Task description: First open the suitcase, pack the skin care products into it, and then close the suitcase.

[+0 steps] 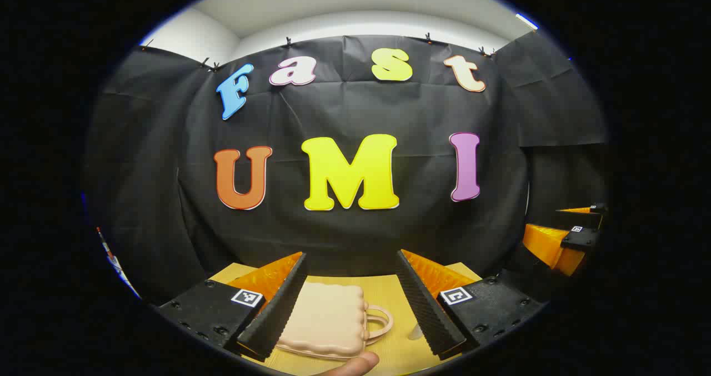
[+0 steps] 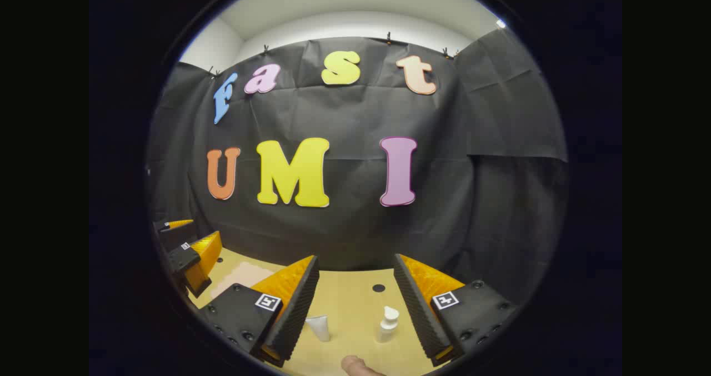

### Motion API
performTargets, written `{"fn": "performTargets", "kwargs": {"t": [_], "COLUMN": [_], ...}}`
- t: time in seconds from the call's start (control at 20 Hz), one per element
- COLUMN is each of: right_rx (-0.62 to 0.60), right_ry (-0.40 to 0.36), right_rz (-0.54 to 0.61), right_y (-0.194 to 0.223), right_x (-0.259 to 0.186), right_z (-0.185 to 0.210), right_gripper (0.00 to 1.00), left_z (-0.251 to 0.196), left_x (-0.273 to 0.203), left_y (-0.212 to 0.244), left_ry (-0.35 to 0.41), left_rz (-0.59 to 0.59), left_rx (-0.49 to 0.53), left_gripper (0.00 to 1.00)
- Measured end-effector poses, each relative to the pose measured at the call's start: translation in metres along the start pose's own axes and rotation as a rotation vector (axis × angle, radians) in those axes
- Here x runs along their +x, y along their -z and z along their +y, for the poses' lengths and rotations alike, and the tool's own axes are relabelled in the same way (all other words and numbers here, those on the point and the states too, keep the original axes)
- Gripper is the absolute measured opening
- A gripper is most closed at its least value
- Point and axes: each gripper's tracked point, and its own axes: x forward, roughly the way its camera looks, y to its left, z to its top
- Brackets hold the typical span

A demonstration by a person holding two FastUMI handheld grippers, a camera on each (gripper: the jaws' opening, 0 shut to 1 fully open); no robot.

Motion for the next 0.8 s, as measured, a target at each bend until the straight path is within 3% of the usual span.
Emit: {"fn": "performTargets", "kwargs": {"t": [0.8], "right_rx": [-0.049], "right_ry": [-0.022], "right_rz": [0.024], "right_y": [0.01], "right_x": [0.002], "right_z": [-0.003], "right_gripper": [0.8], "left_z": [0.001], "left_x": [0.004], "left_y": [0.019], "left_ry": [0.001], "left_rz": [0.033], "left_rx": [0.016], "left_gripper": [1.0]}}
